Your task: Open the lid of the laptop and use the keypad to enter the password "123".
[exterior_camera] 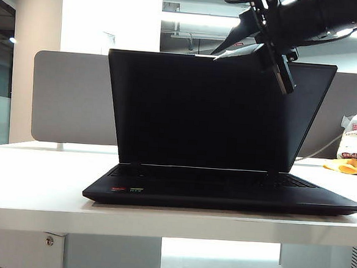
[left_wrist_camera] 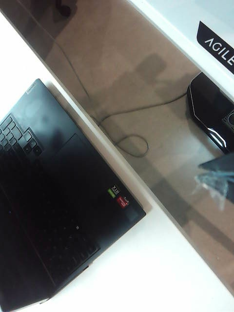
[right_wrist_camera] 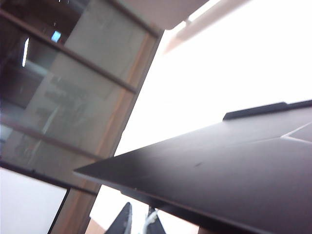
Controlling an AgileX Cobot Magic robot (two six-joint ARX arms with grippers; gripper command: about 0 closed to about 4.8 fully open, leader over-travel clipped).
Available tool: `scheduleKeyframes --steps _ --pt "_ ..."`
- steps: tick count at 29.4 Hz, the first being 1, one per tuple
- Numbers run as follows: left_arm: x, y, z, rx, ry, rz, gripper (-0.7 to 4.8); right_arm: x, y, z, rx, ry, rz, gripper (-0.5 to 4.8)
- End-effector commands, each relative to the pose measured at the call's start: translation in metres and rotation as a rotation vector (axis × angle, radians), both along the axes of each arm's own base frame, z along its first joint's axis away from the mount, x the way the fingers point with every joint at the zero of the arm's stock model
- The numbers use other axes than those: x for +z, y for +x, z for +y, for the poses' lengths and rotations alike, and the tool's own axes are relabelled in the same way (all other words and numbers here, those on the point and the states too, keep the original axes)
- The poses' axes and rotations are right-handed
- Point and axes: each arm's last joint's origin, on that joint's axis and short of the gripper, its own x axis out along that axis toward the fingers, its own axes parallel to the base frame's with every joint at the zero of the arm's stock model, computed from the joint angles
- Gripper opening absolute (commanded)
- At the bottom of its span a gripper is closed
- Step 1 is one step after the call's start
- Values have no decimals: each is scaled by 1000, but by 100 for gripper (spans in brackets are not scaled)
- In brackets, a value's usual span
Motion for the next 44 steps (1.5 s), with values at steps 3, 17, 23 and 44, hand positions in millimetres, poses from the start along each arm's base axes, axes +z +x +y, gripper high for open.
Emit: scheduleKeyframes --steps 3,17,23,44 --pt "1 0 0 1 -9 -4 -5 6 -8 1 180 9 29 40" --pt "1 0 0 2 -9 -5 -5 12 -56 -29 63 -534 -10 -9" --pt "2 1 0 9 -10 -13 -5 1 -48 -30 -21 -690 -12 -9" --pt "2 4 -4 8 -19 -21 -6 20 -2 -17 -109 -823 -93 -9"
